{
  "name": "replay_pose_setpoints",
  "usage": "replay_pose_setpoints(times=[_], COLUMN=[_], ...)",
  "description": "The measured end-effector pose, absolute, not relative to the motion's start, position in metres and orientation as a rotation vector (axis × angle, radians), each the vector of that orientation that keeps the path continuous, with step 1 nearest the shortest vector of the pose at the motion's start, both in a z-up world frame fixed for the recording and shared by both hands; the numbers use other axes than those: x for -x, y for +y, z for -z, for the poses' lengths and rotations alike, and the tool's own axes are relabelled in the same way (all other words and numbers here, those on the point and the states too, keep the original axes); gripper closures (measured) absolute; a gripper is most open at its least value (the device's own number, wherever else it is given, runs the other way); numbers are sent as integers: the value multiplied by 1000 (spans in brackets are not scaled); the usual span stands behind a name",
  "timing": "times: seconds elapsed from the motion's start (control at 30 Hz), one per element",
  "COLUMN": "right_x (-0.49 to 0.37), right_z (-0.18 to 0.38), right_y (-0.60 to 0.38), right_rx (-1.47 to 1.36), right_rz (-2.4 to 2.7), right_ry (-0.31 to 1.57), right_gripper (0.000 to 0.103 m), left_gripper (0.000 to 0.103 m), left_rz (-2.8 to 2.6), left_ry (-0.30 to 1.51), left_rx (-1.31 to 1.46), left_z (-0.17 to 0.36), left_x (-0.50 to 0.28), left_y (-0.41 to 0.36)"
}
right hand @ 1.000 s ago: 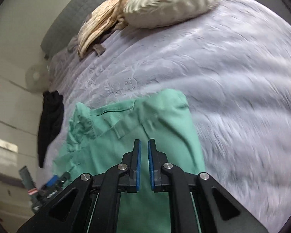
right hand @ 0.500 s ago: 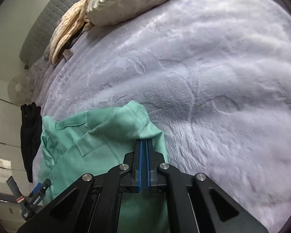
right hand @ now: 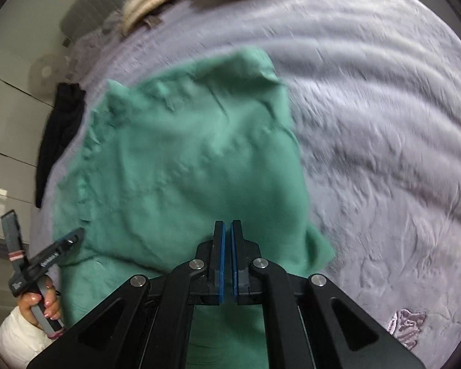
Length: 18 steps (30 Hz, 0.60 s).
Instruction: Fold large clothes
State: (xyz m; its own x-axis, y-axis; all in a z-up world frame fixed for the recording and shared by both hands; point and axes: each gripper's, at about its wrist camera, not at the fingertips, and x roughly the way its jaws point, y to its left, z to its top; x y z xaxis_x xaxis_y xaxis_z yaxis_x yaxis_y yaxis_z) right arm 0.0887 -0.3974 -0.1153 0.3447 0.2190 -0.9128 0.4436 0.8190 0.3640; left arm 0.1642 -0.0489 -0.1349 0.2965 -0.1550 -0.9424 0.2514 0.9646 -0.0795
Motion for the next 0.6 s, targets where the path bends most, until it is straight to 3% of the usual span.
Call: replay_pose_setpoints(times=[0.3,0.47,0.5,0.53,0.6], right_x=[-63,-82,-91,-99,-119], right_z=[117,91,91,92,98], right_y=[-419,-430,-436,-443,-457], right_rx=[-762,-729,-734,-742,-754], right_rz=[161,150,153,160,188], right_ry=[1209,1093,1087,1078,1062], right_gripper=[103,96,83,63,51], left_gripper=[76,75,75,75,76], left_rz=[149,129,127,122,114], left_ry=[1266,1270,1270,1268,1266], left_rx=[-131,-136,-133,-132,-129], left_z=[128,124,124,123,123], left_x=[-152,-145,-145,-145,-146], left_y=[-20,-19,-20,-20,-23])
